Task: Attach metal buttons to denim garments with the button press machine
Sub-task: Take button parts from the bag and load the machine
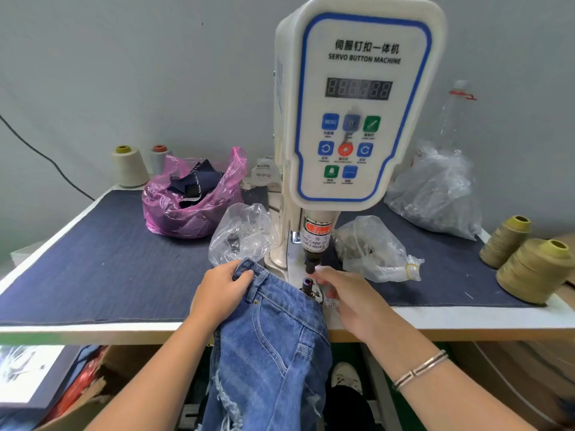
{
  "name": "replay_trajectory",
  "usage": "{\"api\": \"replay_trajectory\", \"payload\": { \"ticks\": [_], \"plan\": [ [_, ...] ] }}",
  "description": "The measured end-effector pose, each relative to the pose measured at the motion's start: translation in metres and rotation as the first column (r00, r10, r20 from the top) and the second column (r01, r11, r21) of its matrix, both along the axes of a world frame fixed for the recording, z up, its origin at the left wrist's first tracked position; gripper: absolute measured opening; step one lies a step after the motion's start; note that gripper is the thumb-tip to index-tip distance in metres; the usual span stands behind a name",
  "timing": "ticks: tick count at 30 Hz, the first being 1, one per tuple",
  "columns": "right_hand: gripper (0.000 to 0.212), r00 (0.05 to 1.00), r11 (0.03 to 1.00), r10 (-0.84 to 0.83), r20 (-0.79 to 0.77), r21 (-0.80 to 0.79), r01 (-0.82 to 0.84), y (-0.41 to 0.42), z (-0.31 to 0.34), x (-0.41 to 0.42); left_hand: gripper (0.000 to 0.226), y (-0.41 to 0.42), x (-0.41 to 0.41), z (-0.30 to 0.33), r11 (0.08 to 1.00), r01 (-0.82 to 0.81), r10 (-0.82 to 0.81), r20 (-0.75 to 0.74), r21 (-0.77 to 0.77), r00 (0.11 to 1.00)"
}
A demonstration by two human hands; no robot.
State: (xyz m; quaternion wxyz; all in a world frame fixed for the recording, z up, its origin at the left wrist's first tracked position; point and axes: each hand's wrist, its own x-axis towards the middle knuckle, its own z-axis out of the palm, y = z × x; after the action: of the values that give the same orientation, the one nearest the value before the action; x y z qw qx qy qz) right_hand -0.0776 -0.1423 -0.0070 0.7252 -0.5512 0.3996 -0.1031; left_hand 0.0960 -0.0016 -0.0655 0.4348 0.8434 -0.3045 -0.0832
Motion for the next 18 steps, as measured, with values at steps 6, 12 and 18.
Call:
{"api": "replay_trajectory", "payload": {
  "ticks": [6,12,18],
  "plan": [
    [0.029,0.999,0.998,-0.031,0.033,0.060,0.029,0.0025,0.0005,-0.0001,0.031,-0.0001,-0.0011,0.0004,1.000,-0.004,0.004,0.009,0.002,1.000],
    [0.027,0.999,0.997,-0.031,0.037,0.066,0.029,0.0042,0.0011,-0.0005,0.025,0.0000,-0.0008,-0.0008,1.000,0.001,-0.001,0.027,0.007,1.000],
    [0.015,0.999,0.983,-0.032,0.021,0.183,0.027,0.0052,0.0040,-0.0041,0.025,-0.0003,-0.0010,-0.0006,1.000,-0.002,0.002,0.022,0.004,1.000]
  ]
}}
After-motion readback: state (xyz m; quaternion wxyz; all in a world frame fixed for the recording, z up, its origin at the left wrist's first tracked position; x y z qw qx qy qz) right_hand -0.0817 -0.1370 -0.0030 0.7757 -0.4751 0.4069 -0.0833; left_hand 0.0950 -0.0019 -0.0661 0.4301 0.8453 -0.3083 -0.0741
